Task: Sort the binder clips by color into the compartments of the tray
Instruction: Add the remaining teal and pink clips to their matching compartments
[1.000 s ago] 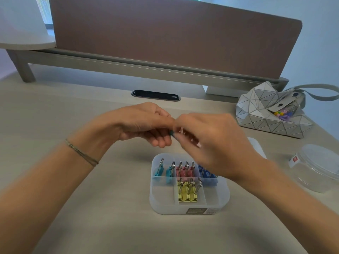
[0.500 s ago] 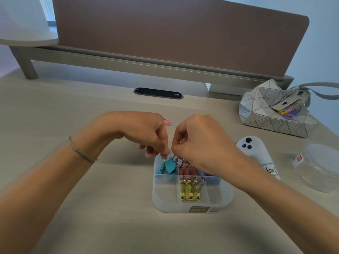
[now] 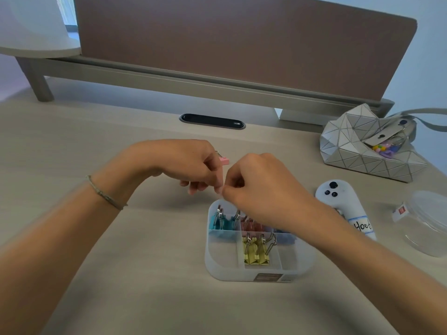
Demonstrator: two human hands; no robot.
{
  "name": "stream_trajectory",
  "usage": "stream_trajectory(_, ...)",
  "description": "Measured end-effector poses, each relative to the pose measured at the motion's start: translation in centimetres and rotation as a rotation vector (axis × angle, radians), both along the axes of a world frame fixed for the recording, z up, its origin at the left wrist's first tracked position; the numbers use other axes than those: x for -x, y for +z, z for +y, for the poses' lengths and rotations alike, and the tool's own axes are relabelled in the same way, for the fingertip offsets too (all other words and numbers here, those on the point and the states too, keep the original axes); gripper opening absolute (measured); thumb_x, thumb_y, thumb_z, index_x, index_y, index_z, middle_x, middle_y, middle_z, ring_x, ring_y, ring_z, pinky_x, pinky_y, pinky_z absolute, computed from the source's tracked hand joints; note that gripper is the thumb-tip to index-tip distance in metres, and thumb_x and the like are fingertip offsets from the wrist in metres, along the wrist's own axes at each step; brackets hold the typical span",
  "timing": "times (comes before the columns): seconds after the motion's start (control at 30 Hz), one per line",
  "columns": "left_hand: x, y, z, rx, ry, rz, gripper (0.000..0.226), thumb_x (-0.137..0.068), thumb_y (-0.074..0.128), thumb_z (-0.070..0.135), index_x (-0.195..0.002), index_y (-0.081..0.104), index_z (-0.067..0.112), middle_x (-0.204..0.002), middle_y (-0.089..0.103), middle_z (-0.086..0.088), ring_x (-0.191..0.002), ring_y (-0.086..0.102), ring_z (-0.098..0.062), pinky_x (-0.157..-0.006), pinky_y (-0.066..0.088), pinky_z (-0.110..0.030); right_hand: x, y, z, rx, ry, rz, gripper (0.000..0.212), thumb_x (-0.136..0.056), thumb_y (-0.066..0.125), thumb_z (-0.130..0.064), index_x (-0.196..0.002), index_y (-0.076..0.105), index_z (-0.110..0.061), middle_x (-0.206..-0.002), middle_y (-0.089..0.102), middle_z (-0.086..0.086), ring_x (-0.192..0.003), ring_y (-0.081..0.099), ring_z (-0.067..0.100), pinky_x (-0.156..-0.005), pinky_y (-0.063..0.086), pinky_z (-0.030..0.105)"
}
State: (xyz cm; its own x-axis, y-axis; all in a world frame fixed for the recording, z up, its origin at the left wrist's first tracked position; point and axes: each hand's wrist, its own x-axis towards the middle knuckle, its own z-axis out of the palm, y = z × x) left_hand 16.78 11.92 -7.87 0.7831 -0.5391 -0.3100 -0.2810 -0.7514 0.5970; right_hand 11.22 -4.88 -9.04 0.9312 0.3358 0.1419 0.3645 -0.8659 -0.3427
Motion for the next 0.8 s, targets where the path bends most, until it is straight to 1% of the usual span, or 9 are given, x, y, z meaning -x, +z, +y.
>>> stream_trajectory(0.1, 0.3, 0.2, -0.2, -0.056, -0.059, 0.021, 0.022, -0.093, 0.063, 0.015, -0.084, 0.081, 0.023, -0.059, 0.061, -0.001, -0.051, 0.051, -0.013, -0.056, 0.045, -0.024, -0.8, 0.6, -1.0, -0.005, -0.003, 0.071, 0.018, -0.086, 0.064, -0.019, -0.080, 0.081, -0.018, -0.074, 0.075, -0.001, -0.070, 0.069, 0.015, -0.070, 0.061, 0.040)
stream_trajectory(0.17, 0.5, 0.5, -0.6, -0.081, -0.058, -0.033, 0.020, -0.093, 0.064, 0.017, -0.090, 0.082, 0.023, -0.061, 0.062, 0.001, -0.049, 0.053, -0.009, -0.060, 0.048, -0.025, -0.9, 0.8, -1.4, -0.010, 0.042, 0.169, 0.020, -0.087, 0.064, -0.014, -0.084, 0.083, -0.019, -0.073, 0.077, -0.005, -0.067, 0.069, 0.008, -0.067, 0.061, 0.031)
stream_trajectory(0.3, 0.7, 1.2, -1.0, -0.116, 0.013, -0.130, 0.022, -0.093, 0.058, 0.012, -0.088, 0.077, 0.022, -0.057, 0.067, 0.007, -0.051, 0.069, -0.007, -0.060, 0.054, -0.025, -0.6, 1.0, -1.3, -0.011, 0.120, 0.271, 0.024, -0.090, 0.060, -0.014, -0.091, 0.083, -0.021, -0.079, 0.079, -0.008, -0.069, 0.068, 0.002, -0.061, 0.054, 0.019)
stream_trajectory(0.37, 0.5, 1.0, -0.8, -0.171, 0.065, -0.126, 0.026, -0.094, 0.052, 0.009, -0.089, 0.074, 0.022, -0.059, 0.070, 0.006, -0.054, 0.072, -0.010, -0.054, 0.052, -0.023, -0.5, 0.8, -1.0, 0.046, 0.143, 0.314, 0.028, -0.088, 0.055, -0.016, -0.089, 0.082, -0.018, -0.089, 0.080, -0.001, -0.081, 0.070, 0.008, -0.070, 0.059, 0.029)
stream_trajectory(0.43, 0.0, 0.5, -0.4, -0.208, 0.126, -0.151, 0.029, -0.092, 0.049, 0.006, -0.088, 0.073, 0.022, -0.060, 0.070, 0.006, -0.053, 0.071, -0.009, -0.064, 0.057, -0.028, -0.3, 0.5, -0.6, 0.155, 0.165, 0.362, 0.033, -0.088, 0.047, -0.018, -0.093, 0.079, -0.012, -0.103, 0.078, 0.010, -0.092, 0.069, 0.023, -0.079, 0.059, 0.045)
stream_trajectory(0.5, -0.6, -0.1, 0.3, -0.233, 0.182, -0.187, 0.033, -0.089, 0.047, 0.003, -0.087, 0.073, 0.022, -0.062, 0.070, 0.007, -0.050, 0.069, -0.007, -0.069, 0.055, -0.028, -0.1, 0.5, -0.1, 0.261, 0.191, 0.382, 0.037, -0.089, 0.043, -0.017, -0.101, 0.076, -0.006, -0.112, 0.073, 0.017, -0.097, 0.066, 0.031, -0.083, 0.057, 0.047)
stream_trajectory(0.57, -1.1, -0.7, 0.7, -0.260, 0.210, -0.200, 0.034, -0.088, 0.046, 0.002, -0.087, 0.073, 0.022, -0.066, 0.070, 0.006, -0.052, 0.069, -0.009, -0.065, 0.051, -0.025, -0.2, 0.6, -0.1, 0.280, 0.205, 0.398, 0.039, -0.087, 0.042, -0.017, -0.106, 0.074, -0.003, -0.113, 0.072, 0.020, -0.102, 0.065, 0.034, -0.087, 0.056, 0.048)
stream_trajectory(0.73, -2.8, -2.9, 1.1, -0.243, 0.306, -0.349, 0.015, -0.092, 0.058, 0.017, -0.088, 0.071, 0.026, -0.088, 0.063, 0.002, -0.084, 0.060, -0.021, -0.074, 0.046, -0.029, 0.0, 1.1, -0.5, 0.172, 0.209, 0.419, 0.038, -0.090, 0.044, -0.016, -0.107, 0.078, -0.012, -0.110, 0.077, 0.007, -0.103, 0.069, 0.023, -0.091, 0.056, 0.044)
stream_trajectory(0.8, -3.6, -4.2, 1.3, -0.216, 0.369, -0.473, 0.015, -0.090, 0.060, 0.019, -0.097, 0.070, 0.029, -0.105, 0.065, -0.001, -0.095, 0.059, -0.023, -0.078, 0.048, -0.033, -0.3, 1.8, -1.1, 0.045, 0.181, 0.408, 0.035, -0.094, 0.047, -0.013, -0.107, 0.079, -0.019, -0.102, 0.079, -0.005, -0.100, 0.070, 0.009, -0.094, 0.054, 0.032)
